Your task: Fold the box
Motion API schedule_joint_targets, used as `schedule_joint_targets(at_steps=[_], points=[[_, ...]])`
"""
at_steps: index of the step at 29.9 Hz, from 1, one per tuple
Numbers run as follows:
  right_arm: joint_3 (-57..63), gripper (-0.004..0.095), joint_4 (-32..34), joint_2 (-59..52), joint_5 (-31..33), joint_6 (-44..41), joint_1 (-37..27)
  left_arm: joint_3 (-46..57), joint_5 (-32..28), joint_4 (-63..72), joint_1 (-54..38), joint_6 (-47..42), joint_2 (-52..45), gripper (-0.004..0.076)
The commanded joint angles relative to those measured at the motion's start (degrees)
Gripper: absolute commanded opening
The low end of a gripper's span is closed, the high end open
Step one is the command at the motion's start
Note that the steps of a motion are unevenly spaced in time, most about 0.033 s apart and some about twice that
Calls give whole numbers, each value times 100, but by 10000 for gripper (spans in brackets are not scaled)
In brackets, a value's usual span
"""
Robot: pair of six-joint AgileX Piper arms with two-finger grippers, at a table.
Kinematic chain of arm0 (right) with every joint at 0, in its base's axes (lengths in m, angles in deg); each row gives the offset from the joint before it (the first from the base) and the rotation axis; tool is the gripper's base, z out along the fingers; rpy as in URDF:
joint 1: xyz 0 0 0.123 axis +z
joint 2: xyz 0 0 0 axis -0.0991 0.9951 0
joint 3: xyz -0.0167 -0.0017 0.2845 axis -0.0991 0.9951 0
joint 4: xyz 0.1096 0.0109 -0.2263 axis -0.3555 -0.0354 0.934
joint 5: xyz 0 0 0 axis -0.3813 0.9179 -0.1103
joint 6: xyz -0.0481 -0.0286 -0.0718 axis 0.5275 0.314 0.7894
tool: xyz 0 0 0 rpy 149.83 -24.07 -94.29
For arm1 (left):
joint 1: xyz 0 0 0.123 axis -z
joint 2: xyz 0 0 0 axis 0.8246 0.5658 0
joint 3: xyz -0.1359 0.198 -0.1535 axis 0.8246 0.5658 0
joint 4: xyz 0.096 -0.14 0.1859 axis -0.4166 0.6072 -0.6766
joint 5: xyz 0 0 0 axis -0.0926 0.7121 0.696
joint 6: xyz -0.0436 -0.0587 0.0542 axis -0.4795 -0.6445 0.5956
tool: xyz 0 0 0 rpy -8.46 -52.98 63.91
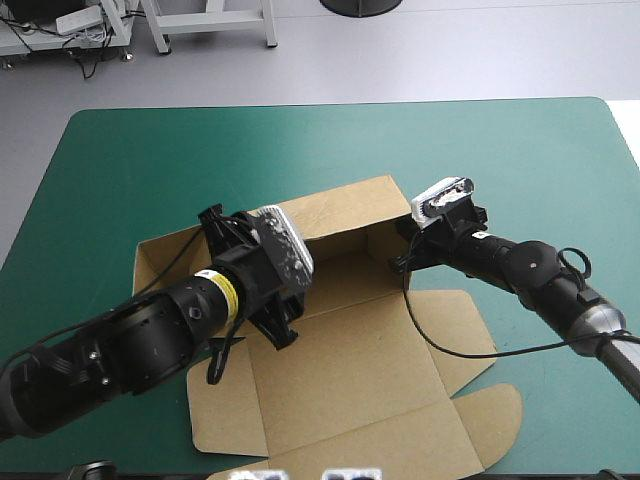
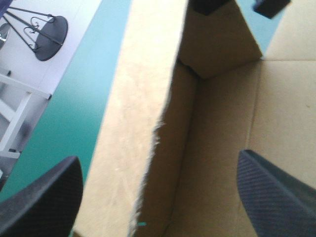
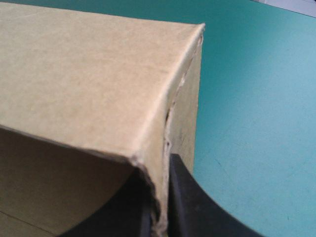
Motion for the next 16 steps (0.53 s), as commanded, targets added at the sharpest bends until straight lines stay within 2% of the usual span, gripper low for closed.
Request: schedule_joint_targets(at_steps=[1,5,9,16], points=[[-227,-17,679,-170,99,-762,-216,-793,461,-703,-21,-259,-154,567],[-227,-17,1301,-170,692,-1261,-598,-1384,745,-1007,-694,-381,-154,506],[-227,-17,1407,-182,1225,-1273,-901,-1509,566,-644,-2060,-212,-154,472],[-378,-17,1453,-335,1742,-1205,-1008,-1509,-112,2220,-5116,1276,13,472]])
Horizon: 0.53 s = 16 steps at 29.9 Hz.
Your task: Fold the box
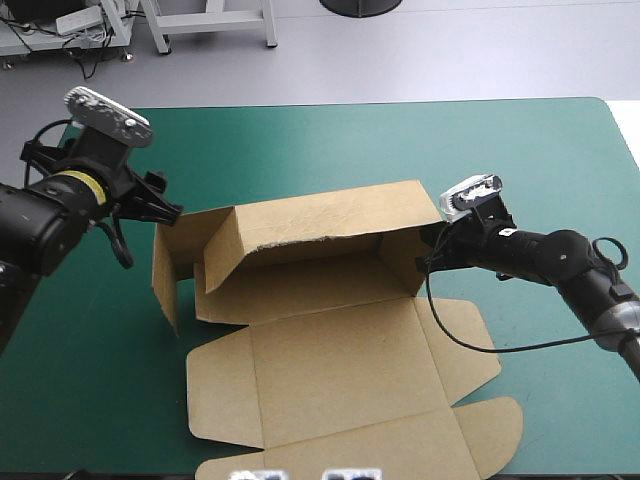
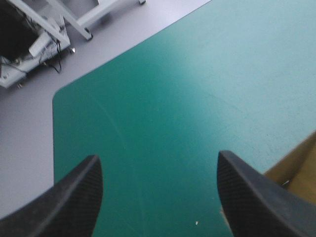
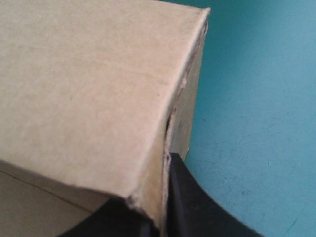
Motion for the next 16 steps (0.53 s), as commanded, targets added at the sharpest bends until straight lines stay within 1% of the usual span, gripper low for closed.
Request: schedule_joint_targets(at_steps=[1,4,6,8,10,13,15,16], points=[[-256,-17,171,-212,466,77,-55,-179,-540,1421,-1476,789,39,472],[-573,-17,420,-270,928,-101,-55,-179,-455,2498,-2572,1342,273,472],[-878,-17,826,-270,1329,-452,-55,-179,-308,3108,-3154,1682,467,472],[-1169,-17,1359,-270,1674,-881,-55,-179,-172,3550,-3523,1944,639,472],[-1461,-17,1958,-270,1978,-1302,-55,-179,-131,3779,-3749,2067,754,472],[-1979,-17,2863,-270,2482,-1922,-55,-179,-200,3841,-3818,2150,856,472],[-2340,-17,3192,-244,2803,-2026,-55,-167,-291,3874,-3818,2149,871,472],[-2500,-17,3253,-197,2946,-2065,-55,-140,-329,3874,-3818,2149,871,472]])
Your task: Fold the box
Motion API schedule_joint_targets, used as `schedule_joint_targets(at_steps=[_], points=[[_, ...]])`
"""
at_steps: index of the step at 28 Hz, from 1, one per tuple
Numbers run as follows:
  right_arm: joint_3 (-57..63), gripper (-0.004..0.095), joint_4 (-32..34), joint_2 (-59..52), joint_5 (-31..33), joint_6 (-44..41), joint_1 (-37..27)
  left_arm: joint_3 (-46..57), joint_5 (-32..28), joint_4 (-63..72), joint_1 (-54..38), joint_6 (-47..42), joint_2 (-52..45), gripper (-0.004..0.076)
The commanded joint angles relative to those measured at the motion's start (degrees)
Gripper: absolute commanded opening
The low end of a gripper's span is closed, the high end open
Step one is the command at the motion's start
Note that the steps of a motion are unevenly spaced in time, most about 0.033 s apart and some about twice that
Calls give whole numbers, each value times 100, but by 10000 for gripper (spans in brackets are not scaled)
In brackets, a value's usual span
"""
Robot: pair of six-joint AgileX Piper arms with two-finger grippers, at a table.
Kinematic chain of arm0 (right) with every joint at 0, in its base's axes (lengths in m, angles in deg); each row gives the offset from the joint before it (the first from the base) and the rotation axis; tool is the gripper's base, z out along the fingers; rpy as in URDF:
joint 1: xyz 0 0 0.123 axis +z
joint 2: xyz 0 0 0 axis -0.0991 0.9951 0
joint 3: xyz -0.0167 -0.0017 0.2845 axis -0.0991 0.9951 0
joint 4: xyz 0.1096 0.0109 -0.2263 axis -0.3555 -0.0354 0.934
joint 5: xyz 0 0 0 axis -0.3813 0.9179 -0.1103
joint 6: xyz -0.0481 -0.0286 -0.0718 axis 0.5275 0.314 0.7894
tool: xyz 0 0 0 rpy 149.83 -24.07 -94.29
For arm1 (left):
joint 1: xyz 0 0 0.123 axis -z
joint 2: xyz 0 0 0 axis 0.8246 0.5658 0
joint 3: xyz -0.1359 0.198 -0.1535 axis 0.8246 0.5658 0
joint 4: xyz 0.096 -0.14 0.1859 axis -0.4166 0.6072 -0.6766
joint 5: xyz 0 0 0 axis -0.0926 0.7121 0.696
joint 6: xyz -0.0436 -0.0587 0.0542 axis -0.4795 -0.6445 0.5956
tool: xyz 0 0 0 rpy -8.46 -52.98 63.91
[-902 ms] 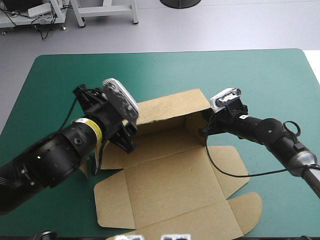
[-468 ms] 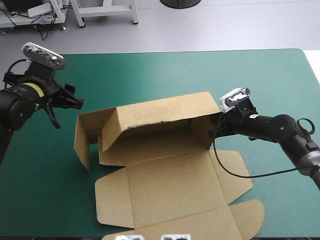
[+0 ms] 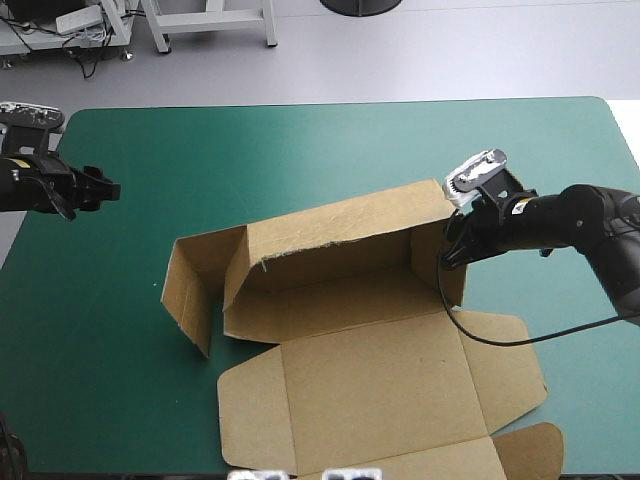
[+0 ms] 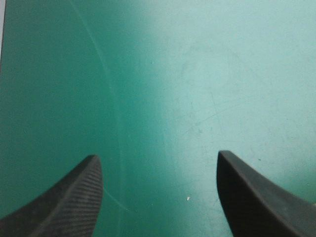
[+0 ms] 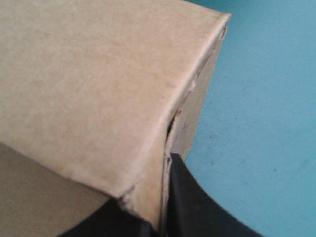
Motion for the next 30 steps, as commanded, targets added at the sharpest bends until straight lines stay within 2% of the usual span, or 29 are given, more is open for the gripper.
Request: schedule_joint_targets(at_steps=[1,7,12,25,27,28,29,30], points=[[-814,-17,483,-56,684,-226,-44,-127,-400,268,-21,29,-155,472],[-1859,-17,962,750,1726,-624,-44,127,-458,291,-21,17,-155,472],[-2566,-17,1014,1728,1726,-1037,-44,225,-436,306,-21,17,-114,472],[-3801,-5,774,3643,1573,-1062,-44,250,-448,328,-21,89,-114,472],[-4121,58,770,3789,1583,-924,-44,250,-448,328,-21,89,-114,472],[-4383,190,613,3841,1671,-830,-44,290,-435,328,-21,102,-114,472],[-4488,280,505,3852,1702,-789,-44,318,-459,328,-21,102,-114,472],[-4691,487,415,3841,1727,-877,-44,426,-489,328,-21,102,-114,472]])
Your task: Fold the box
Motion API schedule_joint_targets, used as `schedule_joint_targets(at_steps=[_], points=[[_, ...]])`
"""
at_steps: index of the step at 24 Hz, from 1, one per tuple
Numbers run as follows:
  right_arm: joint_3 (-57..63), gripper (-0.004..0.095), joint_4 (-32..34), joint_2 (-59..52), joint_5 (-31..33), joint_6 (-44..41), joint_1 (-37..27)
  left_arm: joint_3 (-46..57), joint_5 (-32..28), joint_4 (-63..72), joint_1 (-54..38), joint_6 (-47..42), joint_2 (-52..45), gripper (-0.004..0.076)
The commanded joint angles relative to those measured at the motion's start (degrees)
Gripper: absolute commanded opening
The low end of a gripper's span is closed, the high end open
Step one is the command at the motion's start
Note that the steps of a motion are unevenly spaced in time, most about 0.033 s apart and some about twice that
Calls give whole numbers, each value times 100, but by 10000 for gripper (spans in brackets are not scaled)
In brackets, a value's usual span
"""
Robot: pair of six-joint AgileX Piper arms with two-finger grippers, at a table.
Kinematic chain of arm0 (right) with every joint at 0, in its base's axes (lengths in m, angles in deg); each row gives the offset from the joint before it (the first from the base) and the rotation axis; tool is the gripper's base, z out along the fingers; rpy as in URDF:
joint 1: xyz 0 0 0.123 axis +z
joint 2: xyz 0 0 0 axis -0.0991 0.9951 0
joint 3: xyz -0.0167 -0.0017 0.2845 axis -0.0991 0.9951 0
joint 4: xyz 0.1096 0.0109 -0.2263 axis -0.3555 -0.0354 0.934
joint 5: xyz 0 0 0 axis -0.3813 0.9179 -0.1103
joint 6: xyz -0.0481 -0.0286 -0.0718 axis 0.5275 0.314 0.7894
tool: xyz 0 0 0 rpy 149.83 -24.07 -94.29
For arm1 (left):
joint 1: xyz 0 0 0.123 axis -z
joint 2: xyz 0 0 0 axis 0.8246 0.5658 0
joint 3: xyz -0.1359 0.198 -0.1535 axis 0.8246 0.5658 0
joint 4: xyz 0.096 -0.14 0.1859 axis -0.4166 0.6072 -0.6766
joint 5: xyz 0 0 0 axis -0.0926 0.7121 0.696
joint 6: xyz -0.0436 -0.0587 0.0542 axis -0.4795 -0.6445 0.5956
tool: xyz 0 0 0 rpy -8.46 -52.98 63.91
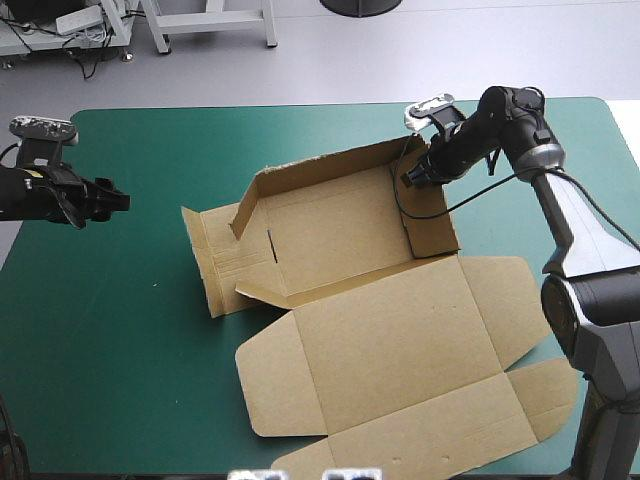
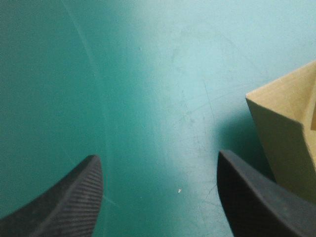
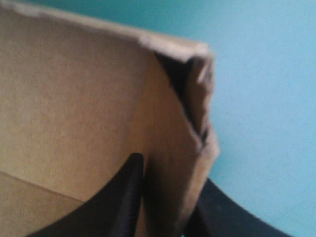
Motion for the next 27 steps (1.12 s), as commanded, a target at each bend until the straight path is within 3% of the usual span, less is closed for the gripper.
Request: schedule_joint_targets(at_steps=[1,2,4,17,21,27], points=[[-458,567,-89,-296,343,-72,-5,37,-360,159,-21,-19,-152,472],[-576,716,-50,-377,343,-435,-5,184,-426,159,-21,-19,-152,472],[-579,770,81,-546,343,-715,5,272,-415,146,-21,-19,-152,472],[-568,770,-106,99,355,-866,75,272,-613,161,-21,-19,-152,472],[-568,699,141,415,355,-866,277,272,-624,219,-21,-19,-152,472],[-568,447,364,720,355,-958,470,272,-556,219,-21,-19,-152,472]])
